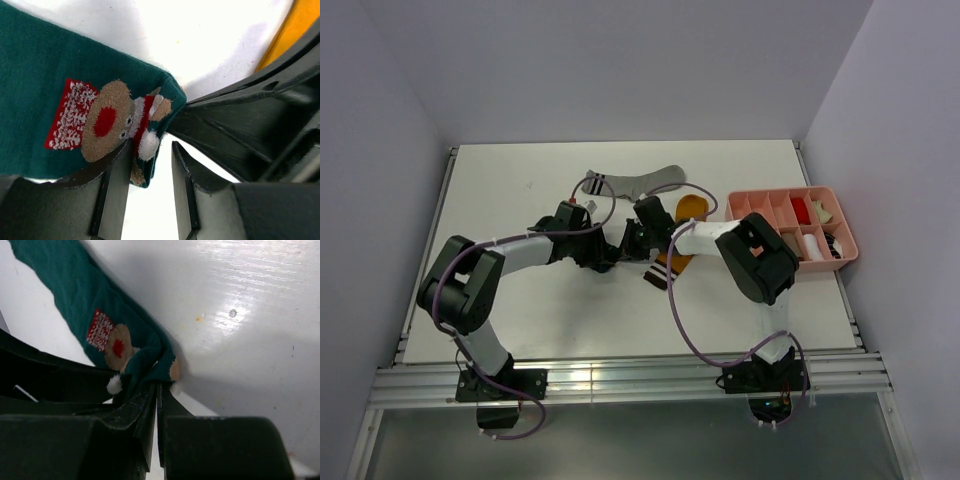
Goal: Roll the socks
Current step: Roll the sock at the center of the board.
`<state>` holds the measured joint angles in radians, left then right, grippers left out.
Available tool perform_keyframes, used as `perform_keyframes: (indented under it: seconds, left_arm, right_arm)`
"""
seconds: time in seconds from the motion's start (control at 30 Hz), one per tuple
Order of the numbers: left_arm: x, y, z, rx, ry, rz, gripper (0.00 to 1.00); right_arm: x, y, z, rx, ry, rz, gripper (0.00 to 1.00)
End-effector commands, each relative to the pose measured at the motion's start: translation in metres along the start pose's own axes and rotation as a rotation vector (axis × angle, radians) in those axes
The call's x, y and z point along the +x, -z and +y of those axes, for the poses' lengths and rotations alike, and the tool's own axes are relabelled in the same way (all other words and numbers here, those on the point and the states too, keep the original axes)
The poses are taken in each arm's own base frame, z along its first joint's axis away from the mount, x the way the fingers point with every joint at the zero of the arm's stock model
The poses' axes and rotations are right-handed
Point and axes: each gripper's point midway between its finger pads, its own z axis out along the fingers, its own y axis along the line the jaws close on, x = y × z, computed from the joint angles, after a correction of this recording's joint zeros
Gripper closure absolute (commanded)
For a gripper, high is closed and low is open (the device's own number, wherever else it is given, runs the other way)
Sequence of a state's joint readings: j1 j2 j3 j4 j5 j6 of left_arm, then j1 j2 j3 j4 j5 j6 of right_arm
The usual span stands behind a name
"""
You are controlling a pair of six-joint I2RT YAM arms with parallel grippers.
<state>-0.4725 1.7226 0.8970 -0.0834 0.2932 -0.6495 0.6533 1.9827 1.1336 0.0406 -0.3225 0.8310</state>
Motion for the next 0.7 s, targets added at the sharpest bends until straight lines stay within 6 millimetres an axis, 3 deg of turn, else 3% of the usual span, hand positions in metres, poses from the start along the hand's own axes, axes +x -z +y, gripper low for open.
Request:
perform_keyframes:
  seconds: [0.0,0.27,0.53,0.57,0.6,0.67]
  left_arm:
    - [-0.015,0.013,0.008,-0.09,-0.091,-0.083,0.57]
    - [-0.034,0.04,-0.015,-0.103,-0.242,-0.21,0.51]
    - [-0.029,0.042,-0.021,-0.217,-0.481,-0.252,0.44]
    - [-0.031,0.041,-0.017,-0.262,-0.507,-0.265,0.43]
    - [-0.025,0.038,-0.019,-0.28,-0.554,-0.254,0.43]
    - [-0.025,0.035,-0.016,-0.327,-0.603,-0.254,0.43]
  right_arm:
    - [-0.02,0.028,0.036,-0.066,0.06,-0.087,0.89]
    - [-0.03,0.064,0.036,-0.032,0.139,-0.191,0.69]
    - [-0.023,0.095,-0.007,0.039,0.098,-0.232,0.59]
    - [-0.025,0.103,-0.007,0.026,0.095,-0.244,0.54]
    - [-0.022,0.105,-0.021,0.048,0.077,-0.241,0.52]
    - [-0.029,0.116,-0.019,0.022,0.08,-0.291,0.42]
